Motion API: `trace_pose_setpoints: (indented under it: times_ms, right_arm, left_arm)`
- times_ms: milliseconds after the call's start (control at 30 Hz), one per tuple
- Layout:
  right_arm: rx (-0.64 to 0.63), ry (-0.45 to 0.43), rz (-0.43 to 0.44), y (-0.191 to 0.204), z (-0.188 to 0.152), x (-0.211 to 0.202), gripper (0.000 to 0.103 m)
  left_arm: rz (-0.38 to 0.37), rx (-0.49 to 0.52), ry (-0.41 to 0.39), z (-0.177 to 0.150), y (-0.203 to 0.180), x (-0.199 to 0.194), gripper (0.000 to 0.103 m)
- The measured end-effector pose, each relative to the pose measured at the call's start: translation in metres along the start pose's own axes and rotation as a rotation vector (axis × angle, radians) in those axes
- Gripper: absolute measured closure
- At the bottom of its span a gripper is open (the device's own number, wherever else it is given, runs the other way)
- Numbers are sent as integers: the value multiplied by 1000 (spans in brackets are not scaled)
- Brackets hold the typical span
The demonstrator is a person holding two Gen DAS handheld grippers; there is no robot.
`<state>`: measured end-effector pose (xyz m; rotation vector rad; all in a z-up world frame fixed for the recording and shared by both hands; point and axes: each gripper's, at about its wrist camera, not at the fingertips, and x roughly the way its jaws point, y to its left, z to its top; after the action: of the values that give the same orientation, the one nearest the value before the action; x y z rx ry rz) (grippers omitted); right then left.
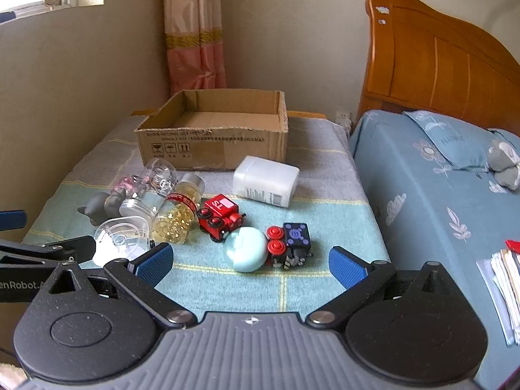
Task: Organize rigid objects
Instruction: 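Move the left gripper toward the clear plastic container while the right gripper approaches the black cube toy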
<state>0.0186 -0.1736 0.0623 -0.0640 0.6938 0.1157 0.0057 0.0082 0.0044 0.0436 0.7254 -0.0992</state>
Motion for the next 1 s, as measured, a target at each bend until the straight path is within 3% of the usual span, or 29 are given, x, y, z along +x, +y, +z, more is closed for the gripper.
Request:
trace_pose_setpoints:
  times_ms: [133,500,767,1000]
  right_arm:
    - [-73,-31,33,-4,-5,8,0]
    - [-111,79,69,-33,-33,61,0]
    - [-106,151,75,-43,-43,94,0]
    - [-130,155,135,-53,-40,104,0]
  left_arm:
    - [-50,55,4,4,7,4,1]
    - [-176,218,54,-15,10,39,1]
    - [-199,214,110,-27,10,73,1]
    - [-206,179,136,-27,12,99,1]
